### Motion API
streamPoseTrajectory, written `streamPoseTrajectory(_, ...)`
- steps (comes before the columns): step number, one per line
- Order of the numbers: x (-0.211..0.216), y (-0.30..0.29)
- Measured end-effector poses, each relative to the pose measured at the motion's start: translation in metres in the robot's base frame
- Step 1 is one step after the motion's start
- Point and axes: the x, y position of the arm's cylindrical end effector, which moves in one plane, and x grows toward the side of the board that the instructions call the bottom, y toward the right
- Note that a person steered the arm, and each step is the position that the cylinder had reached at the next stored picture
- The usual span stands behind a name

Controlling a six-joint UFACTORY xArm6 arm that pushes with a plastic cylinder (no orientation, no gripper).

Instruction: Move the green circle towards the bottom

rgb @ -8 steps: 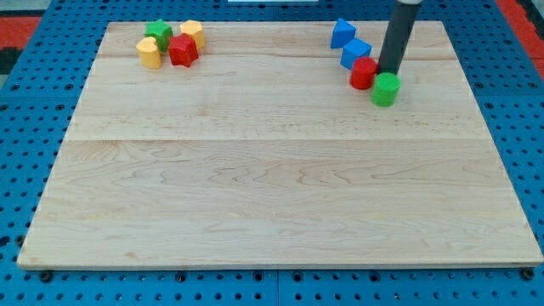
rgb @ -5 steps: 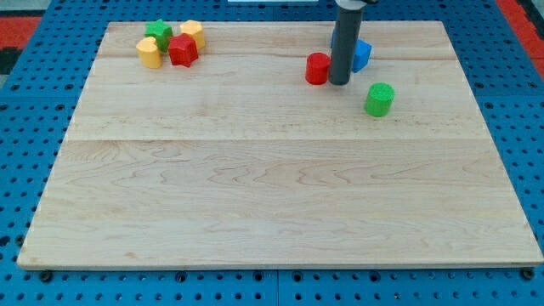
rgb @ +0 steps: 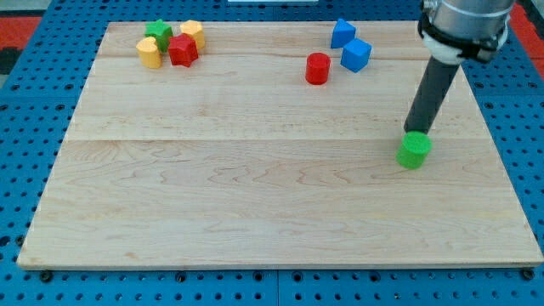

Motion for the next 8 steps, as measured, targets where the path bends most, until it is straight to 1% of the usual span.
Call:
streamPoseTrajectory(1, 0.044, -0.019)
streamPoseTrajectory(2, 0.075, -0.026)
streamPoseTrajectory(3, 0.073, -0.028)
streamPoseTrajectory(4, 0.062, -0.027)
streamPoseTrajectory(5, 0.039, -0.003)
streamPoseTrajectory(6, 0.036, 0.036)
streamPoseTrajectory(7, 0.013, 0.055)
streamPoseTrajectory(8, -0.027, 0.055)
